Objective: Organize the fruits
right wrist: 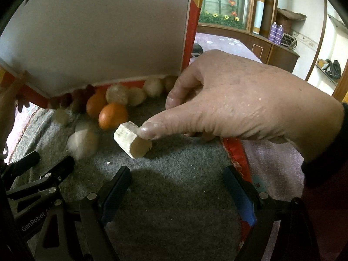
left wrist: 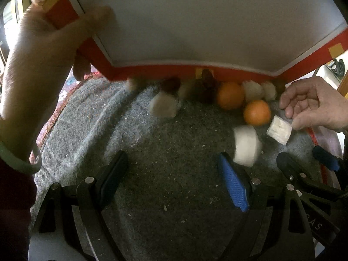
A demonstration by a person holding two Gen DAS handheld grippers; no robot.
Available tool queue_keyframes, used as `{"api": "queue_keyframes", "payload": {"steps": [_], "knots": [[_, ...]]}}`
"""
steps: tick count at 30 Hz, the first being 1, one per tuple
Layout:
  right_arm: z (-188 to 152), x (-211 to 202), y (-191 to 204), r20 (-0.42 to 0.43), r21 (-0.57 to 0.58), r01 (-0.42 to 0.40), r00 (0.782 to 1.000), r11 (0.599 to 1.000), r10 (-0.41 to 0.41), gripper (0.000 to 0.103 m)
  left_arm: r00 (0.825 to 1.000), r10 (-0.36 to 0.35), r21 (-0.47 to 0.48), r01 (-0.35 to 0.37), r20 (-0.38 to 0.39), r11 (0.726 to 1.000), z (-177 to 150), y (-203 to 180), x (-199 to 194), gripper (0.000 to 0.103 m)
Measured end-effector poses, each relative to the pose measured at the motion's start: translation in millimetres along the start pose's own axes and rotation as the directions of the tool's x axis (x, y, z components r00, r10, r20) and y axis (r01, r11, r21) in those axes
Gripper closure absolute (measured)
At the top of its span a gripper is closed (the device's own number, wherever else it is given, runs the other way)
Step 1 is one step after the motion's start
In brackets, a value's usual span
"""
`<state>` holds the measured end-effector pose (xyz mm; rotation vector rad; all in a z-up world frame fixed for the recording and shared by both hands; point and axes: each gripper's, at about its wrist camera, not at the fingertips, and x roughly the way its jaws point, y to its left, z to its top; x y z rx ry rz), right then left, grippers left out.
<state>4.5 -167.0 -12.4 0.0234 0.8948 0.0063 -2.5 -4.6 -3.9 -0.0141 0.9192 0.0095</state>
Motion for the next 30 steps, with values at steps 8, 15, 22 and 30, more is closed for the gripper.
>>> {"api": "queue_keyframes", "payload": {"steps": [8,15,22,30], "knots": [[0.1,0.3,-0.2,0.0,0.0,0.0,1.0,1.0,0.0,0.016,1.0,-0.001,-0.001,0.001,-0.001,1.0,3.1,3.0,-0.9,0.018],[0.0,0.3,-0.3,0.0,0.0,0.0,1.0,1.0,0.0,0.016,1.0,-0.001,-0.001,0.001,-0.001,1.0,3.1,2.7,-0.8,0.018],[0.0,0.2,-0.2,0.0,0.0,0.0,1.0,1.0,0.0,0.016,1.0,-0.001,-0.001,0.001,-0.001,1.0,3.1,2.5,-0.9,0.018],[-0.1,0.2,-0.2,0.0,0.0,0.0,1.0,1.0,0.0,0.016,1.0,-0.001,-0.001,0.001,-0.001,1.0,3.1,2.2,-1.0,0.018]]}}
